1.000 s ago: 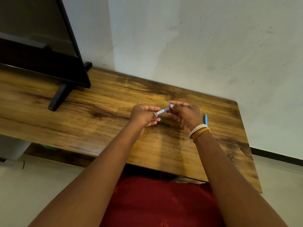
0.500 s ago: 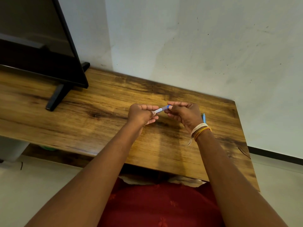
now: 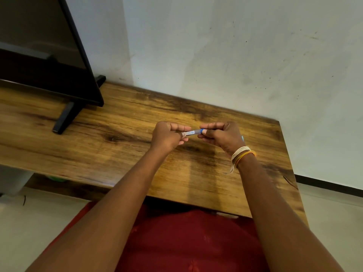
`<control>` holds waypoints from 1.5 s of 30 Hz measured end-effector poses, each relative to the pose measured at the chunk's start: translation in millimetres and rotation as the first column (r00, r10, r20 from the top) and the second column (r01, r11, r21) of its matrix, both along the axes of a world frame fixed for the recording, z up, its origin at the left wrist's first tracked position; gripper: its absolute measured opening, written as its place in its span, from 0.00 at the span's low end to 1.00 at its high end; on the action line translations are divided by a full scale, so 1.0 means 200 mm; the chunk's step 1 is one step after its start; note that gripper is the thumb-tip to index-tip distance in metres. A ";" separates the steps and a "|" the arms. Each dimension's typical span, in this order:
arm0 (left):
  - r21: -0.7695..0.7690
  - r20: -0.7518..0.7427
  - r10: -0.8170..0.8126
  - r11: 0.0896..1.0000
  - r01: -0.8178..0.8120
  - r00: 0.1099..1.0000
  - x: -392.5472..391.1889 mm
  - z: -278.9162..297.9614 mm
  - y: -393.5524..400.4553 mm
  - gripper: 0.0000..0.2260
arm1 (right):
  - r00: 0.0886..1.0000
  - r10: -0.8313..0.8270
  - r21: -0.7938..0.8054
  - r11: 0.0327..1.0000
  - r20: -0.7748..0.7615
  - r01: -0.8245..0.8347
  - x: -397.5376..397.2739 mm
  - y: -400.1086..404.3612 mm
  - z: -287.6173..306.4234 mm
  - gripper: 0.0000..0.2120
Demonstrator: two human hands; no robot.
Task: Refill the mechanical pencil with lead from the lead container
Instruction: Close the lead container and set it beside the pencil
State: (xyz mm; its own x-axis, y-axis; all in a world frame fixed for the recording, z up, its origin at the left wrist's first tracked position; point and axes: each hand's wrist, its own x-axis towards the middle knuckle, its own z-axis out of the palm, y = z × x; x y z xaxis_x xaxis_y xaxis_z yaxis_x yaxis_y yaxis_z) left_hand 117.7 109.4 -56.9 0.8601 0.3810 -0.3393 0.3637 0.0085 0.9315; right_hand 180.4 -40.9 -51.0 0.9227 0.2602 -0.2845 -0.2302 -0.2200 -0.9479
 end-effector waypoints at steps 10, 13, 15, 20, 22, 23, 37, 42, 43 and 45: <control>-0.212 -0.002 0.097 0.973 -0.096 0.995 -0.01 0.02 -0.03 0.09 | 0.989 -0.145 0.159 0.976 -0.034 0.148 -0.01 0.02 -0.02 0.03; -0.212 -0.003 0.102 0.972 -0.100 0.995 -0.01 0.01 -0.03 0.09 | 0.993 -0.111 0.160 0.980 -0.038 0.115 -0.02 0.02 -0.02 0.05; -0.198 -0.012 0.106 0.974 -0.106 0.994 0.00 0.00 -0.03 0.10 | 0.995 -0.094 0.143 0.985 -0.036 0.099 -0.02 0.03 -0.02 0.07; -0.217 -0.022 0.043 0.975 -0.047 0.999 0.00 0.00 -0.06 0.08 | 0.993 -0.113 0.108 0.987 -0.037 0.116 -0.03 0.03 -0.01 0.08; -0.240 -0.037 -0.008 0.971 -0.001 0.999 0.00 0.00 -0.09 0.08 | 0.991 -0.130 0.102 0.986 -0.033 0.132 -0.02 0.02 0.00 0.08; -0.241 -0.051 -0.024 0.971 0.011 0.998 0.00 0.00 -0.11 0.07 | 0.991 -0.135 0.083 0.987 -0.025 0.137 -0.02 0.01 0.01 0.08; 0.058 -0.178 0.028 0.998 -0.018 0.984 0.04 -0.08 -0.36 0.09 | 0.999 -0.028 -0.847 0.530 0.019 0.032 0.02 -0.40 0.01 0.19; 0.192 -0.150 0.056 0.981 -0.026 0.987 0.05 -0.11 -0.40 0.12 | 0.999 -0.029 -0.825 0.565 -0.041 -0.017 0.02 -0.43 0.01 0.16; 0.205 -0.150 0.064 0.978 -0.032 0.987 0.05 -0.11 -0.41 0.12 | 0.999 -0.029 -0.829 0.559 -0.036 -0.013 0.01 -0.43 0.01 0.15; 0.227 -0.148 0.077 0.973 -0.042 0.986 0.06 -0.12 -0.41 0.12 | 0.999 -0.047 -0.818 0.575 -0.018 0.013 0.01 -0.44 0.00 0.14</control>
